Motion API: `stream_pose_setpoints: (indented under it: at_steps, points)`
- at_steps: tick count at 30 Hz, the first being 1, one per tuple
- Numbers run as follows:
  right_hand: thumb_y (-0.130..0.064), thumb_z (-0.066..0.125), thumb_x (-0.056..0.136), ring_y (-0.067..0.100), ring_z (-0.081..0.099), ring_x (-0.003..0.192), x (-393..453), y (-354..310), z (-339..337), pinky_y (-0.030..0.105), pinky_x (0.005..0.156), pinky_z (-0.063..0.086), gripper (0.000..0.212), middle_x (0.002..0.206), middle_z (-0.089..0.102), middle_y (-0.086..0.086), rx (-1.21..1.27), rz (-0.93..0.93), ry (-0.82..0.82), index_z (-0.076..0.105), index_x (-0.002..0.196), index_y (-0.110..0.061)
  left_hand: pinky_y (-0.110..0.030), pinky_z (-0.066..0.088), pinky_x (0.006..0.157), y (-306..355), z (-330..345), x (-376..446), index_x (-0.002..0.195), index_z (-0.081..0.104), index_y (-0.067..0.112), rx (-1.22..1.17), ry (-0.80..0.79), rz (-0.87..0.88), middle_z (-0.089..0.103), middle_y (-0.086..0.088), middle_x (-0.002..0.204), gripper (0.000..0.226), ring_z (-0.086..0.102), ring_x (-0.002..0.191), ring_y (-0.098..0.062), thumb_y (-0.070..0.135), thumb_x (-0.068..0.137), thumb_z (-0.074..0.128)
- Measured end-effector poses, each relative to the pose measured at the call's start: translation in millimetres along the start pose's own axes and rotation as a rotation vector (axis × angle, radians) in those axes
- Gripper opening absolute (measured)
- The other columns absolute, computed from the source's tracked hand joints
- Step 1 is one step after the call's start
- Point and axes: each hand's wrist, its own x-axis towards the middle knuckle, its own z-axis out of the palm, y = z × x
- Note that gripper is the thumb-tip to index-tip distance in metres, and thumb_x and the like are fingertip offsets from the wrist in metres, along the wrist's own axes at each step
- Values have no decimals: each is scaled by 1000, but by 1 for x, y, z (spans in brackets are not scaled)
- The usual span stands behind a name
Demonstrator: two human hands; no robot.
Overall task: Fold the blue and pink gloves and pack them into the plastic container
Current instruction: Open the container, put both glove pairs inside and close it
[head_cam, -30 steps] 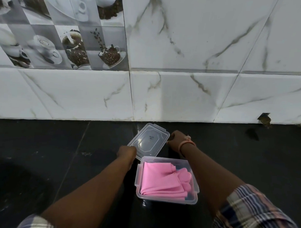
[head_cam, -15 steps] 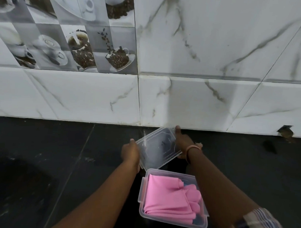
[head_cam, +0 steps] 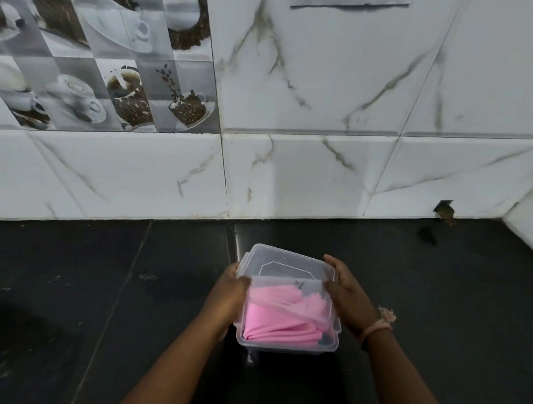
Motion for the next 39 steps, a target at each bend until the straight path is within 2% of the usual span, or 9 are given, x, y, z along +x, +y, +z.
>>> stream_pose_setpoints:
  at_steps: [2,4,9,13,17,22,28,33,39]
  points:
    - [-5,42,101,21,42,136,-6,4,12,38,118,32,48,150,41,6,-149,-39,55,37,149,-12,-41,57,93,-13,5,-15,120,63,35,65,50,24,75,5,110,34,72,102,-18,27,90,48]
    - [-7,38,103,22,33,143,-8,8,21,40,121,25,46,154,37,8,-206,-36,74,36,149,-11,-39,51,96,-25,7,-21,130,56,35,115,96,30,69,4,119,37,66,110,-20,25,97,45]
    - [-6,37,101,21,40,139,-5,18,28,31,120,27,47,152,41,9,-333,-21,105,40,148,-10,-38,50,95,-48,16,-33,134,53,25,110,144,-1,69,-2,117,36,65,106,-22,16,101,44]
    - [-8,42,98,22,44,134,-3,27,32,34,118,31,48,148,48,6,-407,-30,133,44,145,-16,-30,49,81,-57,20,-40,132,53,27,31,190,28,70,5,111,37,66,100,-13,11,100,47]
    - [-14,41,92,27,47,121,2,28,32,45,107,37,52,137,59,-7,-706,10,223,51,139,-33,-20,44,71,-62,21,-45,127,54,30,10,220,52,69,11,109,37,64,95,-1,8,98,50]
    - [-11,43,92,26,54,125,14,28,31,40,112,39,52,140,58,3,-655,25,164,53,141,-25,-37,49,98,-51,21,-34,141,50,25,72,136,18,68,0,121,51,63,111,-21,2,96,44]
    - [-17,45,88,25,63,110,5,31,38,41,97,52,47,127,64,2,-678,2,269,56,133,-26,-35,45,94,-52,29,-29,144,44,22,206,175,75,62,-7,128,50,59,112,-24,7,97,43]
    - [-22,45,89,25,68,102,0,33,40,40,87,56,42,123,65,0,-741,-15,285,55,129,-30,-40,48,95,-61,25,-29,143,38,25,461,164,74,61,-6,124,44,61,110,-30,24,99,40]
    - [-20,41,91,25,62,117,4,21,38,41,96,52,54,142,53,-1,-722,86,202,44,143,-34,-43,45,106,-44,21,-22,140,39,18,538,93,-47,58,-17,136,42,57,123,-36,37,103,32]
